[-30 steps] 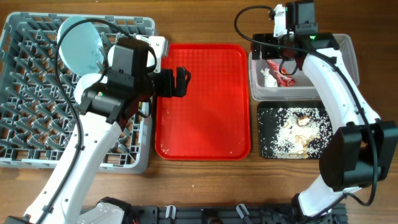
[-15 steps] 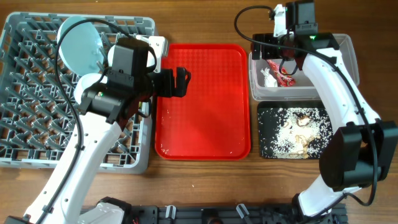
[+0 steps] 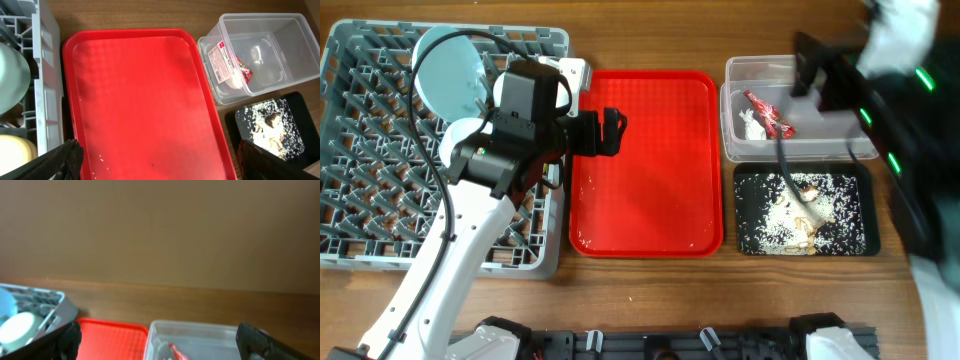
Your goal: Sort waste into correct bins and load items into the dishwasher rack
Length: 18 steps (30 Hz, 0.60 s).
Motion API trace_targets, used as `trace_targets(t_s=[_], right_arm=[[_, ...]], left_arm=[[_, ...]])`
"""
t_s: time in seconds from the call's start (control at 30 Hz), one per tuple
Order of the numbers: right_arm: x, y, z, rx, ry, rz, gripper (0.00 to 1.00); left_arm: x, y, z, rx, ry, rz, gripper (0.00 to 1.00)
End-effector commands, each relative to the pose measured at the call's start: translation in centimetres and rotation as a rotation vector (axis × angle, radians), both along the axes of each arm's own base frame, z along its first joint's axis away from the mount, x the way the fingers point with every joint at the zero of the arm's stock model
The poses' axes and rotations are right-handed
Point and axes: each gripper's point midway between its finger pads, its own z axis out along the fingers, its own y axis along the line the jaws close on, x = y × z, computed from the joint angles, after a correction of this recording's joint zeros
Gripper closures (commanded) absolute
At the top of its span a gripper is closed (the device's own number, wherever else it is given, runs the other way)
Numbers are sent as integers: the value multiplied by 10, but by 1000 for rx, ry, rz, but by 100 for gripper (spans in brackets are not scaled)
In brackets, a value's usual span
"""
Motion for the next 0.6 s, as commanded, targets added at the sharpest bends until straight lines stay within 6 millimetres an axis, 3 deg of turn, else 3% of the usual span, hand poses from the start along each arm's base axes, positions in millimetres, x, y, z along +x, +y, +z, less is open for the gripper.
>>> trace_targets(t_s=[0.0,0.13,0.23,0.3,0.4,0.57], right_arm=[[-64,-12,32,-43,-113,-13,0],[-129,-20,54,-29,-259,-16,0],[-169,-25,50,-27,-344,-17,0],[-185,-25,43,-13,-400,-7,0],[-191,-21,32,15,-503,19,0],[-171,-6,12,46,-701,88,0]], left_arm=[[-1,-1,5,-22,-4,-1,0],[-1,-1,5,-22,-4,-1,0],[-1,-1,5,-22,-4,-1,0],[-1,-1,5,-22,-4,-1,0],[-1,-1,5,-22,-4,-1,0],[-1,-1,5,-22,-4,-1,0]])
